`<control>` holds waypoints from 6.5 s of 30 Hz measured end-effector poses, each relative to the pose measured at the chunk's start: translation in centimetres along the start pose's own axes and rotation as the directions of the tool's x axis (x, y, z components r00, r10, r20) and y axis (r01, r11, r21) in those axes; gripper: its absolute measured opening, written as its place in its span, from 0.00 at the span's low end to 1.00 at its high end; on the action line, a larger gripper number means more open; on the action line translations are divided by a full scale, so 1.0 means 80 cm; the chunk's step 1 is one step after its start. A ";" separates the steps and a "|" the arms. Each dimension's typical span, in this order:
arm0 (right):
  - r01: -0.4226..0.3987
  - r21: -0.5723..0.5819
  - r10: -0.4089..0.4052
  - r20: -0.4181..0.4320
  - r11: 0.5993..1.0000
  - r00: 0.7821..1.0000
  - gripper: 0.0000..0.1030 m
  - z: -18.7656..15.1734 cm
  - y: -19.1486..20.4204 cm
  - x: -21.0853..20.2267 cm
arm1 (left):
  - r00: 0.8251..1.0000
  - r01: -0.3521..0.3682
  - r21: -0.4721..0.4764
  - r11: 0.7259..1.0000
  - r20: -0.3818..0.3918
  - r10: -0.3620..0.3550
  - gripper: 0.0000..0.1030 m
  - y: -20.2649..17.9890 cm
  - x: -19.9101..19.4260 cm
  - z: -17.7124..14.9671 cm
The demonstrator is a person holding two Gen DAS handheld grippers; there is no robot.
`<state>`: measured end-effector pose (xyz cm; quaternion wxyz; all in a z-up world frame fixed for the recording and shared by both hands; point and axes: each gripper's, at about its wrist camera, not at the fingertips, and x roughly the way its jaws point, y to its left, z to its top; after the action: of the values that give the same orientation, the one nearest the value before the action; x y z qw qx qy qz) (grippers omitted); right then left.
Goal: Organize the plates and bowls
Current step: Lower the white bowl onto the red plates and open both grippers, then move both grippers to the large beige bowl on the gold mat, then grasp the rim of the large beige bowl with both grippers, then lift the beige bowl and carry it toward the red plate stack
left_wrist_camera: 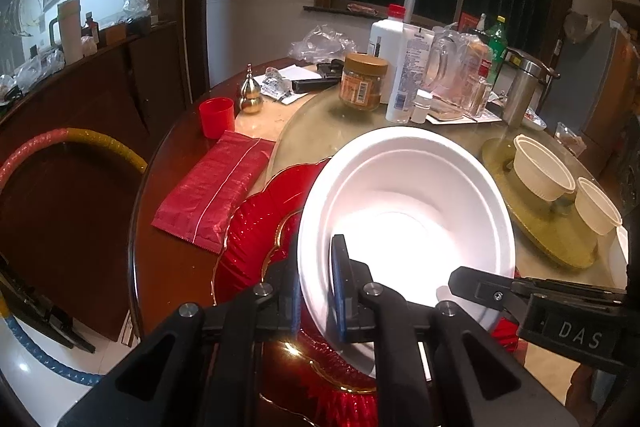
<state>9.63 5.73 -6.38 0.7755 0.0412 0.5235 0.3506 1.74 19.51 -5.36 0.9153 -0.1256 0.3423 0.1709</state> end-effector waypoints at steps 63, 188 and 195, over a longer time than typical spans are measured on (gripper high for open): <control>-0.249 0.582 -0.007 0.401 0.774 0.916 1.00 0.000 -0.301 -0.184 | 0.914 0.359 0.021 0.933 -0.208 -0.347 0.80 -0.205 0.027 0.091; -0.035 0.480 -0.126 0.299 0.877 0.946 0.09 -0.064 -0.197 -0.175 | 0.939 0.322 0.053 0.945 -0.149 -0.311 0.17 -0.191 0.005 0.000; -0.046 0.452 -0.103 0.299 0.891 0.949 0.09 -0.059 -0.185 -0.170 | 0.939 0.319 0.030 0.947 -0.143 -0.312 0.17 -0.173 0.001 0.002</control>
<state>10.28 -14.75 -4.23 0.8229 0.2685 0.4607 0.1962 7.40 6.98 -3.72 0.9082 -0.1662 0.3841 0.0040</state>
